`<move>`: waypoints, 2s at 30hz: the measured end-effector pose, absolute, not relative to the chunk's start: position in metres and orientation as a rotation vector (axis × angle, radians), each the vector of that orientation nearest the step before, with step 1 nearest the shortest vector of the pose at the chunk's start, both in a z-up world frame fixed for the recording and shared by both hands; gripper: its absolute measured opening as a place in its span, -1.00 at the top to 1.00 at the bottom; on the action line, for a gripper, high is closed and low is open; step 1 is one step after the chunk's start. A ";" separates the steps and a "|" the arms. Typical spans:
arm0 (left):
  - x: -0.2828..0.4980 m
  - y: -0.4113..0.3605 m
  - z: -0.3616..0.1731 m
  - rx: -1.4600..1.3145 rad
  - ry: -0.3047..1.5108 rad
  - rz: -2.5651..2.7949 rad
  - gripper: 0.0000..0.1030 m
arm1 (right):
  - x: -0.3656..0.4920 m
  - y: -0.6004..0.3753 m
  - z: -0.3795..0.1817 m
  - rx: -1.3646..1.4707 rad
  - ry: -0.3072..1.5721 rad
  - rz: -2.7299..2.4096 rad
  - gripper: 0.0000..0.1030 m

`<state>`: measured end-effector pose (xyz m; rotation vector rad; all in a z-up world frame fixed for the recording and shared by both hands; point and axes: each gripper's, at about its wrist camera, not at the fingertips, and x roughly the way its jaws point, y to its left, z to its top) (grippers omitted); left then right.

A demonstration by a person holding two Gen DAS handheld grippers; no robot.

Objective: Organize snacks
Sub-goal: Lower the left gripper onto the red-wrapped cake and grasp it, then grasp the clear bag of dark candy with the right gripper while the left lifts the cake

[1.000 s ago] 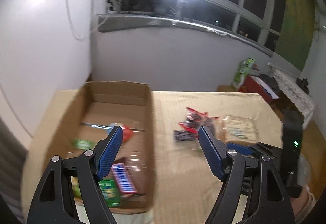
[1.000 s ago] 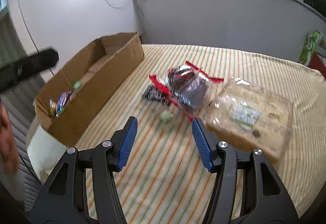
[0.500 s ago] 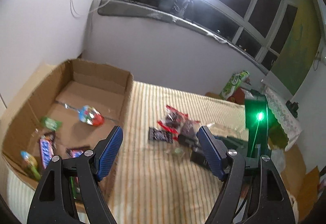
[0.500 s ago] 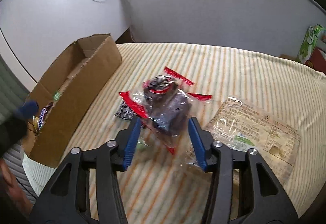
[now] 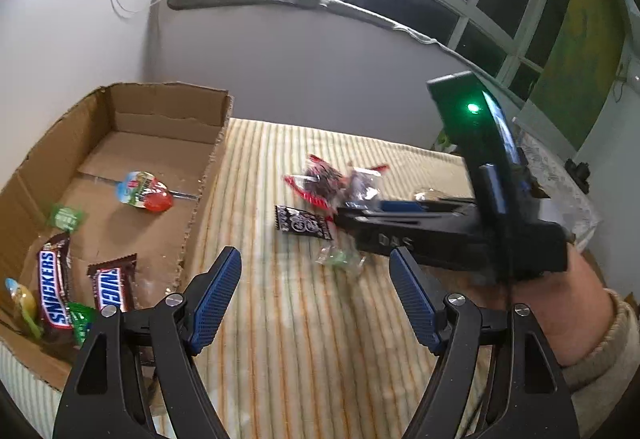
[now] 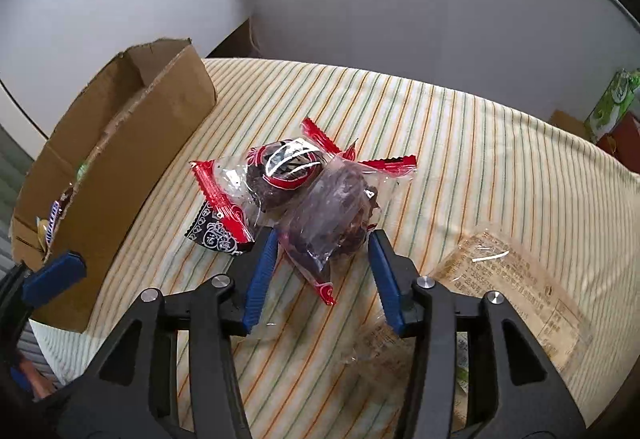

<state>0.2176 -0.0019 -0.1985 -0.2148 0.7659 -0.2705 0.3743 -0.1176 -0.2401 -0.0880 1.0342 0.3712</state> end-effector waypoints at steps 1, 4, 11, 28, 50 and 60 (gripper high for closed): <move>0.218 -0.003 -0.197 -0.207 0.760 -0.264 -0.48 | 0.375 -0.119 -0.240 -0.078 1.030 0.373 0.15; 0.224 -0.005 -0.191 -0.207 0.751 -0.274 -0.48 | 0.369 -0.130 -0.237 -0.043 1.004 0.374 0.22; 0.268 -0.020 -0.179 -0.153 0.760 -0.266 -0.52 | 0.354 -0.142 -0.234 -0.034 0.987 0.390 0.25; 0.342 -0.057 -0.240 0.004 0.931 -0.197 0.28 | 0.337 -0.153 -0.235 0.004 0.947 0.445 0.25; 0.291 -0.043 -0.200 -0.031 0.821 -0.250 0.32 | 0.296 -0.163 -0.201 0.021 0.889 0.422 0.28; 0.248 -0.026 -0.178 -0.045 0.766 -0.265 0.32 | 0.262 -0.167 -0.199 0.011 0.899 0.366 0.50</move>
